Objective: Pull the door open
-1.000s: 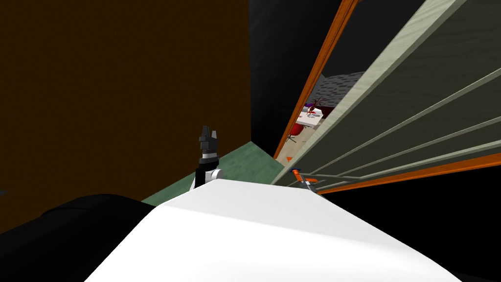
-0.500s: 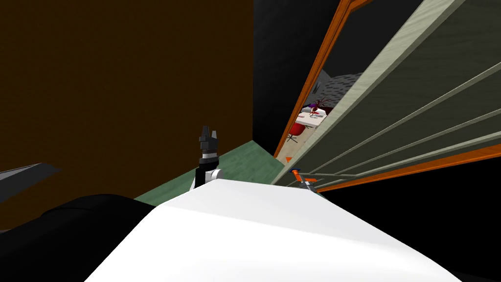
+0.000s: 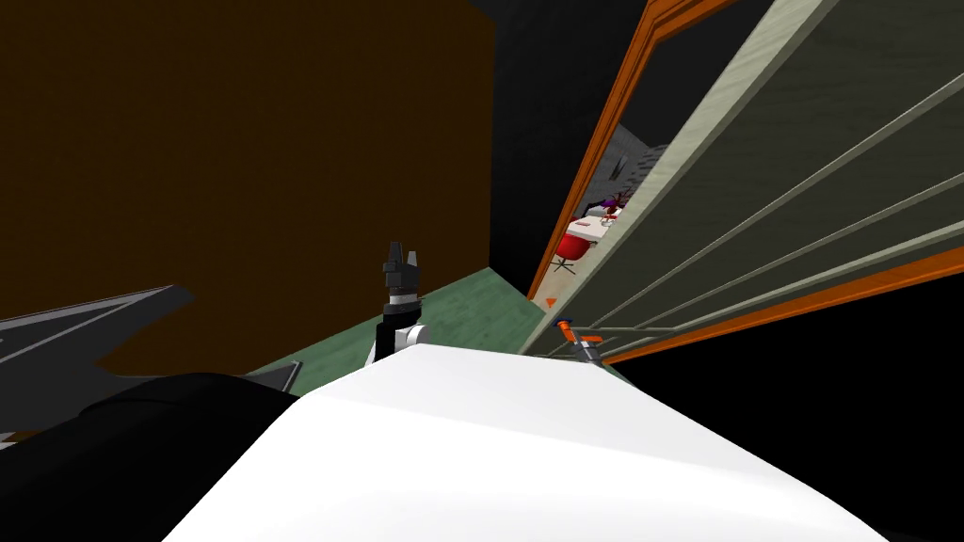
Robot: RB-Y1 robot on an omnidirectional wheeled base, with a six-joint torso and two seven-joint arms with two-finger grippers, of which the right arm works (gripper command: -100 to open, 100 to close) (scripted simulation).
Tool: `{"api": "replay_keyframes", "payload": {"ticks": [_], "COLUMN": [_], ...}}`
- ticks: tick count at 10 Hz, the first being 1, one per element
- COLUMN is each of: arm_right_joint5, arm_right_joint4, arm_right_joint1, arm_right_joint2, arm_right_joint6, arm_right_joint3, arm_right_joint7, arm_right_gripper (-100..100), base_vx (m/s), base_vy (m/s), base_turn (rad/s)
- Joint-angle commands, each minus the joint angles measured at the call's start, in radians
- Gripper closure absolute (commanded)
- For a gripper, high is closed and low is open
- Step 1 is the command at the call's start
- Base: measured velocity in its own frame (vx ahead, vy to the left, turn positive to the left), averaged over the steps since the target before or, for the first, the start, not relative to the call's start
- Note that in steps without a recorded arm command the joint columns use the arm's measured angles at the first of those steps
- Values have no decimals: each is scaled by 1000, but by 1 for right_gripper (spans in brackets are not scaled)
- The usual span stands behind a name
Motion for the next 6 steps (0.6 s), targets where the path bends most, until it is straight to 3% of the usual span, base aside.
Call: {"api": "replay_keyframes", "payload": {"ticks": [1, 6], "arm_right_joint5": [3, 0], "arm_right_joint4": [11, 24], "arm_right_joint1": [-21, -80], "arm_right_joint2": [8, 18], "arm_right_joint6": [7, 42], "arm_right_joint3": [15, 41], "arm_right_joint7": [2, 11], "arm_right_gripper": [100, 100], "base_vx": [-217, -208], "base_vy": [-100, -81], "base_turn": [106, 103]}}
